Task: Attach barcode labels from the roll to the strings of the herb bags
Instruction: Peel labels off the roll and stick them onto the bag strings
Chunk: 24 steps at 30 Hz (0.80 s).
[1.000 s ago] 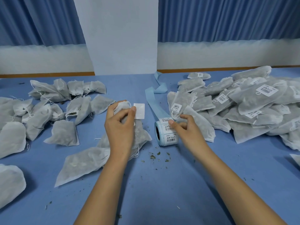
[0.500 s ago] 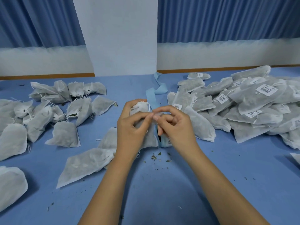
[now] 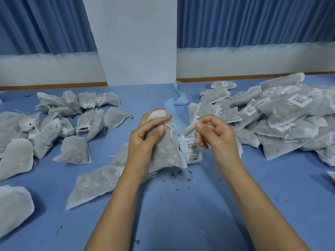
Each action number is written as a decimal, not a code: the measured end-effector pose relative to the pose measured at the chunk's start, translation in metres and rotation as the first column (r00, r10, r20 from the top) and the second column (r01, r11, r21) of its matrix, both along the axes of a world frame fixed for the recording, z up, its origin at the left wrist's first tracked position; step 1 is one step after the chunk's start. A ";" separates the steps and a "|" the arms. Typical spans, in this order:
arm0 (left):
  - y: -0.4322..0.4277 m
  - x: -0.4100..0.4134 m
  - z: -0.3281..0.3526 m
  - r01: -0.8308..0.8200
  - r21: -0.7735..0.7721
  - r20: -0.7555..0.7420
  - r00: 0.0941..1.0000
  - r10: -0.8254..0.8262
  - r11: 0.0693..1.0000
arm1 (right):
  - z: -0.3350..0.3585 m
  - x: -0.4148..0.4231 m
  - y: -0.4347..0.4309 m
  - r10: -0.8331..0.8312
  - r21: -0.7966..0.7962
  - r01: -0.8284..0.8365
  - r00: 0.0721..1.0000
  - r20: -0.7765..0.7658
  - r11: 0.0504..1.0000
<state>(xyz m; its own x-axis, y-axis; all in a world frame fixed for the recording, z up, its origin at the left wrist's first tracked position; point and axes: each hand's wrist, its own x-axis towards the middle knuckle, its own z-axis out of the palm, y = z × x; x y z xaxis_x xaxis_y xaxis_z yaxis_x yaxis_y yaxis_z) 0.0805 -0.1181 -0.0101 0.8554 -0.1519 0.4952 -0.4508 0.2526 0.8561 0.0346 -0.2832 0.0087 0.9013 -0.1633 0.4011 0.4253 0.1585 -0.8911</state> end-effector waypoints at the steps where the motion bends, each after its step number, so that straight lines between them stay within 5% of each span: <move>1: 0.002 0.001 0.000 -0.007 -0.004 0.005 1.000 0.007 1.000 | 0.001 0.000 -0.004 0.001 0.018 -0.002 1.000 0.017 1.000; 24: 0.000 0.002 0.000 -0.102 0.193 0.036 0.995 0.096 0.976 | -0.004 -0.006 0.013 0.213 -0.118 -0.194 0.960 0.179 0.974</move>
<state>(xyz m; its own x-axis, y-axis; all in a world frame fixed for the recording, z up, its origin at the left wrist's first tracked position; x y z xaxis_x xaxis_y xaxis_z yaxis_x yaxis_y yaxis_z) 0.0826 -0.1178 -0.0102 0.8580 -0.1629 0.4871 -0.4883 0.0353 0.8720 0.0286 -0.2705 0.0043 0.8171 0.0646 0.5728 0.5558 0.1754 -0.8126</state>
